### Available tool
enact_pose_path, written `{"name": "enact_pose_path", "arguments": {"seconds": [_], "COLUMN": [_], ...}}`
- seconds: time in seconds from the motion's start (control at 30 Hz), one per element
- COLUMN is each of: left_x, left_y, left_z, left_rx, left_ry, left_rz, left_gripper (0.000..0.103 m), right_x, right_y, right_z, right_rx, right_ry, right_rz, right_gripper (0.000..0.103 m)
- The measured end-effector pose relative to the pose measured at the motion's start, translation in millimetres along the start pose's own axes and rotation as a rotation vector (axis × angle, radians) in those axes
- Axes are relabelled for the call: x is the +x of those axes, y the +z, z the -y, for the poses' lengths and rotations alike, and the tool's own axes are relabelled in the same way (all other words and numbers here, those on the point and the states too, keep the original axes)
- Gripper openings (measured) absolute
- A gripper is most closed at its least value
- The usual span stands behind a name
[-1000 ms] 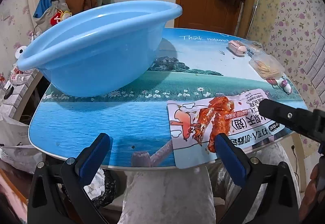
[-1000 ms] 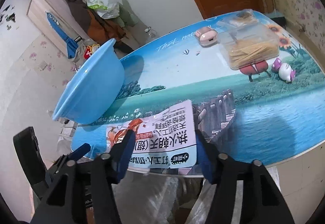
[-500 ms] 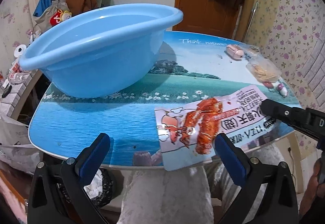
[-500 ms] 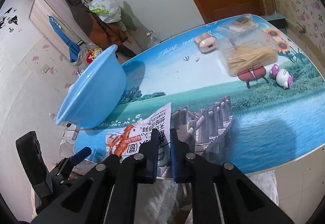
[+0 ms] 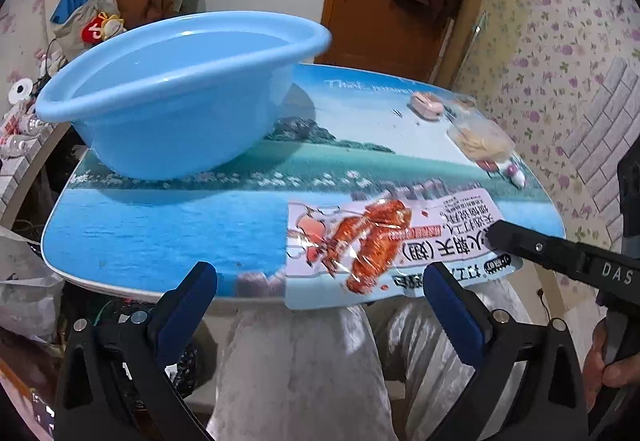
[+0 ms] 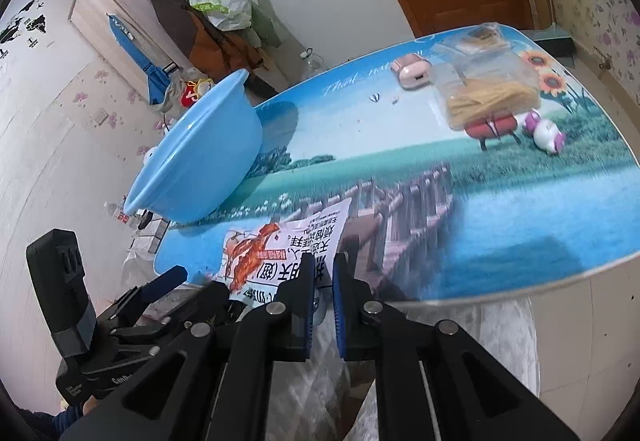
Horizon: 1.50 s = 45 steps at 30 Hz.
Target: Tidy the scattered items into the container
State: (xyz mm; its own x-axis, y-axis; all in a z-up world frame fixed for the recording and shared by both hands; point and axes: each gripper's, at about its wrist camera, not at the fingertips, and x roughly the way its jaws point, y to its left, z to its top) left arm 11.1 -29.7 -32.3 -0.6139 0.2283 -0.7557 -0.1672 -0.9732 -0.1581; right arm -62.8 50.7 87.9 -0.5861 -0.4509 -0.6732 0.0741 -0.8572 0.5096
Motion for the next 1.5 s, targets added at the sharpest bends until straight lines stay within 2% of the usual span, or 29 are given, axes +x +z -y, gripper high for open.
{"name": "enact_pose_path", "arguments": {"seconds": [0.33, 0.53, 0.67, 0.8, 1.13, 1.3, 1.43, 1.5], "left_x": [-1, -1, 1, 0, 15, 18, 23, 25], "left_y": [-11, -11, -10, -14, -8, -5, -5, -5], "left_z": [26, 44, 51, 54, 57, 59, 62, 61], "left_rx": [0.105, 0.199, 0.239, 0.254, 0.263, 0.288, 0.305, 0.303], "left_ry": [0.011, 0.054, 0.056, 0.038, 0.053, 0.069, 0.075, 0.062], "left_rz": [-0.004, 0.053, 0.065, 0.057, 0.057, 0.097, 0.098, 0.100], "left_gripper": [0.103, 0.103, 0.103, 0.103, 0.103, 0.102, 0.084, 0.082], "right_x": [-11, -13, -12, -13, -12, -12, -12, -11], "right_y": [-5, -4, -3, -1, -1, -1, 0, 0], "right_z": [2, -2, 2, 0, -1, -1, -1, -1], "right_rx": [0.022, 0.014, 0.032, 0.028, 0.032, 0.032, 0.032, 0.034], "right_ry": [0.008, 0.005, 0.003, 0.006, 0.015, 0.014, 0.016, 0.017], "right_rz": [0.008, 0.014, 0.013, 0.018, 0.017, 0.019, 0.022, 0.020], "right_gripper": [0.009, 0.009, 0.009, 0.009, 0.009, 0.009, 0.009, 0.009]}}
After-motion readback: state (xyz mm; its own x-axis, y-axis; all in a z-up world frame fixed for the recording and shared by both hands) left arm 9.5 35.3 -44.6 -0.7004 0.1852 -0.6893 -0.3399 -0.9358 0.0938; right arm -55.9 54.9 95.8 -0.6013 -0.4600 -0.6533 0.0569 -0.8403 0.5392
